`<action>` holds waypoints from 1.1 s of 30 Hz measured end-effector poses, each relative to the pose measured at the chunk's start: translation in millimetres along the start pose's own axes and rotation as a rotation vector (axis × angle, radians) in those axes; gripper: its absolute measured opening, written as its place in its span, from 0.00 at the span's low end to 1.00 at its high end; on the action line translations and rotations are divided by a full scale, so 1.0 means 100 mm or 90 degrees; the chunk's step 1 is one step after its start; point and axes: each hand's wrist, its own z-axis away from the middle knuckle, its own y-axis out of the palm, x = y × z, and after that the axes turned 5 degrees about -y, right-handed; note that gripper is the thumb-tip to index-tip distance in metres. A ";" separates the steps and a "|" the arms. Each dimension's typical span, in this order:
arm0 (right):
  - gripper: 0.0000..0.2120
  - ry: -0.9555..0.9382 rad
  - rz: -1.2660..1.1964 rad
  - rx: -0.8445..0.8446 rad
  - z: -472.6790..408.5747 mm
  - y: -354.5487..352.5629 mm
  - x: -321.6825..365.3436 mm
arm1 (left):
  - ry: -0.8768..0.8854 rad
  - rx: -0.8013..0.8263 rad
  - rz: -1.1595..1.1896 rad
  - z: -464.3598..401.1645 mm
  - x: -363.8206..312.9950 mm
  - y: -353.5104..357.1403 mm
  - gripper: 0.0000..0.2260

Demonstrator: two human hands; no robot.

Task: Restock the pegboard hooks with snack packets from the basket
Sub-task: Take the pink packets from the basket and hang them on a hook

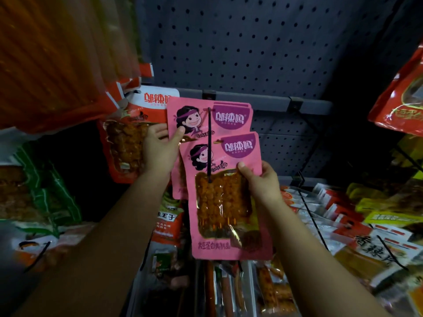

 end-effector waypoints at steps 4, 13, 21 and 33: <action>0.05 -0.013 -0.041 0.045 0.33 -0.12 -0.04 | 0.017 0.054 0.058 0.47 0.16 -0.18 0.26; 0.08 0.005 -0.156 0.214 1.07 -0.32 -0.07 | -0.099 0.195 0.094 1.14 0.33 -0.62 0.12; 0.08 -0.198 -0.056 0.221 1.30 -0.38 0.35 | 0.134 0.181 0.095 1.61 0.02 -0.84 0.09; 0.04 -0.282 -0.082 0.106 1.29 -0.20 0.64 | 0.190 0.139 0.127 1.69 -0.26 -0.85 0.07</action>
